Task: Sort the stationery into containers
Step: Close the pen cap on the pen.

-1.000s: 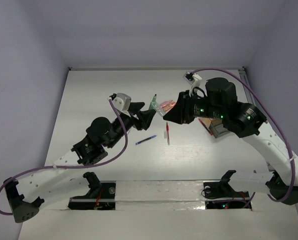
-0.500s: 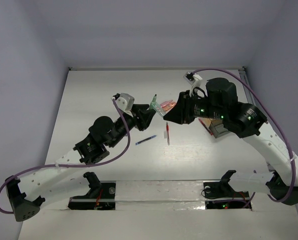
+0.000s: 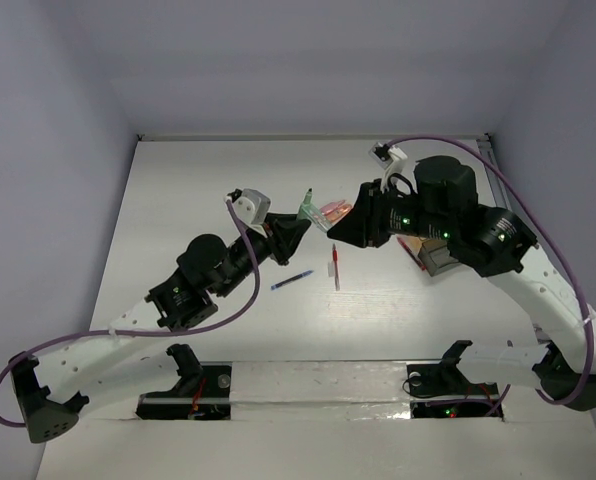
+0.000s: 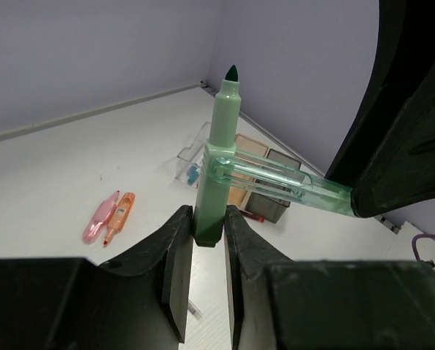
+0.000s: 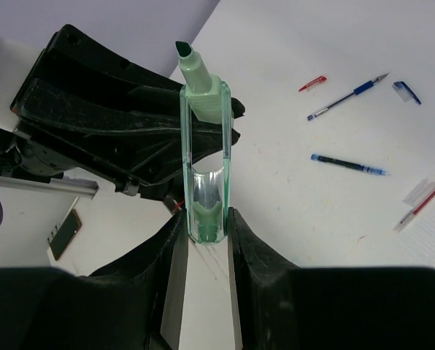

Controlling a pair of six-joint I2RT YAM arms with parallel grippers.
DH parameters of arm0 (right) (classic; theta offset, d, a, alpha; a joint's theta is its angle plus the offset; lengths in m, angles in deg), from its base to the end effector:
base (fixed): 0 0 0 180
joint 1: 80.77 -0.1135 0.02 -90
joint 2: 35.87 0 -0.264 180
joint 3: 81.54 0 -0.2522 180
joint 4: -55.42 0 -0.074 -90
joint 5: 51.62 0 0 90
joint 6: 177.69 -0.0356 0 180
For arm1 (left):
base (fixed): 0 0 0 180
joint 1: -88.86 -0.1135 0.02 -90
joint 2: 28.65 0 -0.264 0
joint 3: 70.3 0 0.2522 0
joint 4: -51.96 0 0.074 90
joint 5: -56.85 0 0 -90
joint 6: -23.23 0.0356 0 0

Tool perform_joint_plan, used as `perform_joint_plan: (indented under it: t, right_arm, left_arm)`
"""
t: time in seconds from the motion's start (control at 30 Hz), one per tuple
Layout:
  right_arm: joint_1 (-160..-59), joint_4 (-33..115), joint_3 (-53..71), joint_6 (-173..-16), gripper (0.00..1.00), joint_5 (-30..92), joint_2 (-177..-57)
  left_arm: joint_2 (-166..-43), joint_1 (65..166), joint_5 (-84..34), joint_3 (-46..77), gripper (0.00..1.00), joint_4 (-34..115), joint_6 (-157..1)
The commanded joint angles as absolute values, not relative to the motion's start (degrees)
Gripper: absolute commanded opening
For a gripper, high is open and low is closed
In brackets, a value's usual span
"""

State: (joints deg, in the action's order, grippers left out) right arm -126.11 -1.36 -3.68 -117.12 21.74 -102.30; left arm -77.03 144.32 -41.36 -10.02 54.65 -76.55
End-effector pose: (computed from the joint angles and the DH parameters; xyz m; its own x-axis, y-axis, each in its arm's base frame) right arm 0.1475 0.1637 0.4638 -0.6472 0.0148 -0.7621 -0.6330 0.5467 0.5482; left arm 0.1160 -0.1595 0.3904 0.0156 -0.3191 -0.9476 0.7505 0.6300 -0.1998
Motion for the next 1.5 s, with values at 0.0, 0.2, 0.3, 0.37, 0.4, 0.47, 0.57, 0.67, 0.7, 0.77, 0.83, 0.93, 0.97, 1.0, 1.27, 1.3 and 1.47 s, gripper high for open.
perform_joint_plan:
  t: [0.0, 0.2, 0.3, 0.37, 0.4, 0.47, 0.57, 0.67, 0.7, 0.77, 0.83, 0.93, 0.97, 1.0, 1.27, 1.3, 1.47]
  right_arm:
    - [-126.03, -3.07, -7.93, -114.94, 0.00, 25.80, -101.70]
    - [-126.03, -5.53, -13.11, -111.78, 0.00, 36.00, -103.98]
    - [-126.03, -5.27, -15.49, -110.63, 0.00, 39.42, -105.56]
    - [-126.03, -3.61, -16.63, -110.28, 0.00, 40.40, -106.09]
    - [-126.03, -2.47, -17.25, -110.11, 0.00, 40.66, -106.79]
    - [-126.03, -1.32, -17.95, -110.02, 0.00, 40.67, -107.41]
    - [-126.03, -0.53, -19.44, -109.58, 0.00, 40.67, -109.51]
    - [-126.03, -0.09, -21.03, -109.14, 0.00, 40.05, -111.27]
    - [-126.03, 0.26, -21.21, -109.05, 0.00, 39.79, -111.62]
    - [-126.03, 0.35, -21.91, -108.70, 0.00, 39.09, -112.77]
    - [-126.03, 0.00, -23.22, -108.61, 0.00, 38.82, -113.47]
    - [-126.03, -0.44, -24.71, -108.26, 0.00, 37.08, -114.88]
    - [-126.03, -0.70, -25.07, -108.08, 0.00, 36.72, -115.23]
    - [-126.03, -0.96, -25.51, -108.08, 0.00, 36.45, -116.01]
    - [-126.03, -1.58, -25.69, -109.05, 0.00, 30.83, -118.04]
    - [-126.03, -1.41, -25.34, -109.14, 0.00, 30.74, -117.96]
    - [-126.03, 0.00, -22.18, -110.10, 0.00, 29.51, -116.38]
  left_arm:
    - [-74.18, 144.14, -42.82, -8.46, 0.00, 56.22, -76.87]
    - [-74.00, 144.67, -44.49, -7.85, 0.00, 52.09, -78.10]
    - [-74.00, 144.67, -43.18, -7.58, 0.00, 50.33, -78.54]
    - [-73.74, 144.67, -41.95, -7.67, 0.00, 49.72, -78.72]
    - [-73.57, 144.67, -41.42, -7.76, 0.00, 49.11, -78.72]
    - [-73.39, 144.67, -41.07, -7.76, 0.00, 48.75, -78.89]
    - [-72.86, 145.19, -40.71, -7.85, 0.00, 48.57, -78.89]
    - [-72.51, 145.20, -39.84, -7.76, 0.00, 48.49, -79.16]
    - [-72.42, 145.20, -39.66, -7.76, 0.00, 48.49, -79.25]
    - [-72.25, 145.20, -38.95, -7.76, 0.00, 48.22, -79.16]
    - [-71.98, 145.20, -38.60, -7.67, 0.00, 48.05, -79.33]
    - [-71.89, 145.20, -37.99, -7.41, 0.00, 47.78, -79.25]
    - [-71.81, 145.20, -37.90, -7.32, 0.00, 47.69, -79.25]
    - [-71.89, 145.20, -37.90, -7.23, 0.00, 47.61, -79.25]
    - [-70.40, 145.20, -38.78, -7.14, 0.00, 47.25, -79.16]
    - [-70.23, 145.20, -38.86, -7.14, 0.00, 47.25, -79.16]
    - [-69.79, 145.20, -40.18, -6.88, 0.00, 47.60, -79.51]
